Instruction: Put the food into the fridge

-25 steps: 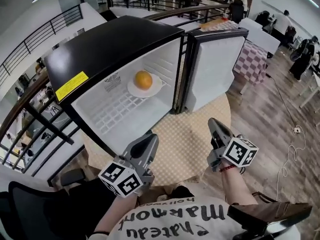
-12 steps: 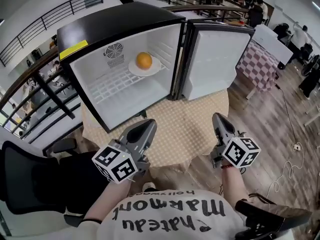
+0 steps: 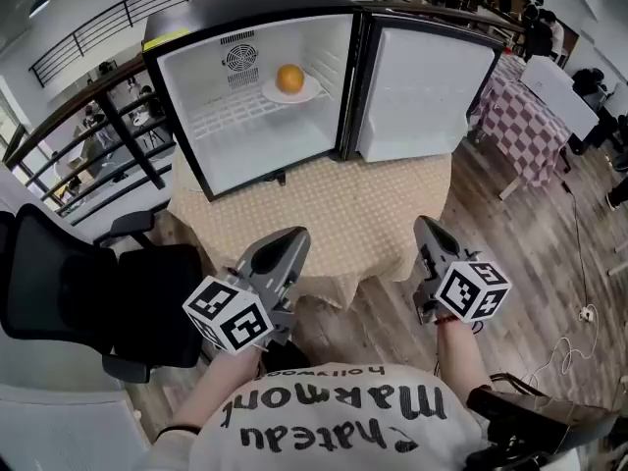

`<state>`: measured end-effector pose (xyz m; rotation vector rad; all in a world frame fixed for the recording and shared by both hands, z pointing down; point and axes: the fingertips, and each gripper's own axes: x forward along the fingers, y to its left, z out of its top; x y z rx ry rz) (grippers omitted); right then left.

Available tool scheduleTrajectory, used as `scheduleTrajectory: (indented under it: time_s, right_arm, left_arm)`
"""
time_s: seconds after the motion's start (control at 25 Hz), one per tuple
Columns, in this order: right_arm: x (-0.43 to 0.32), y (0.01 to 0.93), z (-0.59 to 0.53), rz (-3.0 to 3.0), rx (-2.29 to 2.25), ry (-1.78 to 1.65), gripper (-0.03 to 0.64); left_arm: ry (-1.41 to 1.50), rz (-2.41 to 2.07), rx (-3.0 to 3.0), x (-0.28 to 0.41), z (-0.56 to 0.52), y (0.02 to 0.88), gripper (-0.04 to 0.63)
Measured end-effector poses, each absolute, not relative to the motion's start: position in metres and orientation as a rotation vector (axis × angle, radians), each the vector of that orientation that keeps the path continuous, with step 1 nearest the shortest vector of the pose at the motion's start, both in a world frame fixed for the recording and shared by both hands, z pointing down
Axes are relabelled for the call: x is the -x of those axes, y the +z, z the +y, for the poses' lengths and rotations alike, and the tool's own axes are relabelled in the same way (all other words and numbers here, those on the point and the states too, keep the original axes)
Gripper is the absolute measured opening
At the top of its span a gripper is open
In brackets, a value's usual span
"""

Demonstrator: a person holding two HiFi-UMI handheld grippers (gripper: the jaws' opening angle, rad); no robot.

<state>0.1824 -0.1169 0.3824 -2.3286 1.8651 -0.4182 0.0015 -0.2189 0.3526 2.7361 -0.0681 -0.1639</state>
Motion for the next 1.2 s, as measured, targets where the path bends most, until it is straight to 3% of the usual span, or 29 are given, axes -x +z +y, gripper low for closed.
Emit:
scheduleTrajectory:
  time_s: [1.2]
  right_arm:
    - [-0.116,0.405,-0.059,1.999,2.229,-0.468,0.014]
  left_arm:
    - [-0.171,-0.289,-2.741,0.093,-0.132,0.361,0.006]
